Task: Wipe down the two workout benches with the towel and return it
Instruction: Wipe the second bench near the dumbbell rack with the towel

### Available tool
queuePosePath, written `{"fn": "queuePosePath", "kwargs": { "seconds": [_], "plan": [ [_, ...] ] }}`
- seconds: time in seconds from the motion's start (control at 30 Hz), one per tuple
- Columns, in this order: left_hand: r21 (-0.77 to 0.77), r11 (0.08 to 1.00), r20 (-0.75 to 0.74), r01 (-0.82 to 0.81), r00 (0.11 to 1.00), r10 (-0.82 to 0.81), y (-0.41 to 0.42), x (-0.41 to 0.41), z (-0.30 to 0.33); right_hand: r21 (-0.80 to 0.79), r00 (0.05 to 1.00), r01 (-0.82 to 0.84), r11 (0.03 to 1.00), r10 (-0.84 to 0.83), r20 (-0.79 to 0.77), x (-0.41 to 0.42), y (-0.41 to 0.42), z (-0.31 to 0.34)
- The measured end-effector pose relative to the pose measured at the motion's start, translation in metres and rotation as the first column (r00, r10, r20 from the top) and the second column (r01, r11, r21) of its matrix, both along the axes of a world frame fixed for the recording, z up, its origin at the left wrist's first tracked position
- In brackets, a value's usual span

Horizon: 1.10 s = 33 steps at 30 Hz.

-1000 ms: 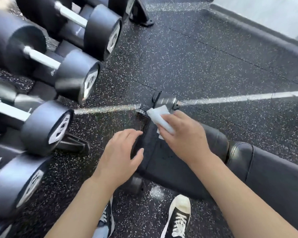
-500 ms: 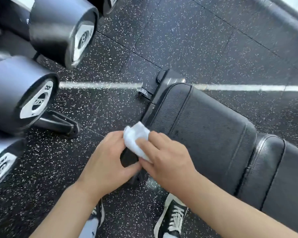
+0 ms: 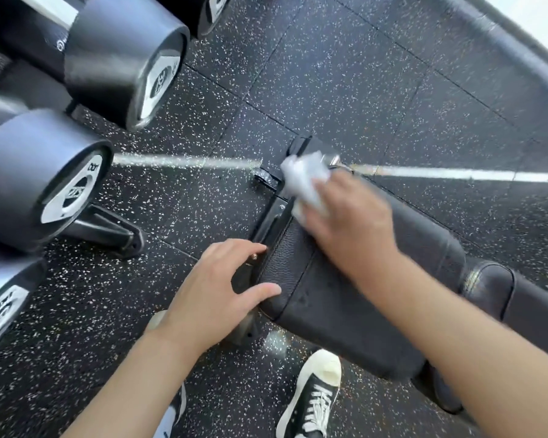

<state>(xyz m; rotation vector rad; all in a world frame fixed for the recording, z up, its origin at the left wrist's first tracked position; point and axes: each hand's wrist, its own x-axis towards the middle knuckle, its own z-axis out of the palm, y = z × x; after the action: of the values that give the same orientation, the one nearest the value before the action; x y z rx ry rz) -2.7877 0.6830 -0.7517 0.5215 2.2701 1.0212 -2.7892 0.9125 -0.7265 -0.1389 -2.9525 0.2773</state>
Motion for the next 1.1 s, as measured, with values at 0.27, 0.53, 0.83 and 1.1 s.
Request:
{"fn": "queuePosePath", "kwargs": {
  "seconds": [0.27,0.53,0.83,1.1],
  "plan": [
    [-0.02,1.0,0.068,0.024,0.997,-0.022,-0.019,0.006,-0.012,-0.065,0.894,-0.433,0.899,0.438,0.093,0.03,-0.01,0.002],
    [0.073,0.993,-0.014,-0.097,0.995,0.098,0.021,-0.009,-0.006,-0.062,0.981,0.191,0.98,-0.192,0.001,-0.018,0.001,-0.013],
    [0.126,0.988,-0.02,-0.088,0.996,0.092,0.068,-0.023,-0.002,-0.097,0.995,-0.094,0.991,0.092,-0.032,0.052,0.043,-0.012],
    [0.027,0.981,-0.164,-0.19,0.968,0.192,0.12,-0.041,-0.021,-0.061,0.831,0.548,0.834,-0.552,-0.067,0.078,0.114,-0.023]
  ]
}}
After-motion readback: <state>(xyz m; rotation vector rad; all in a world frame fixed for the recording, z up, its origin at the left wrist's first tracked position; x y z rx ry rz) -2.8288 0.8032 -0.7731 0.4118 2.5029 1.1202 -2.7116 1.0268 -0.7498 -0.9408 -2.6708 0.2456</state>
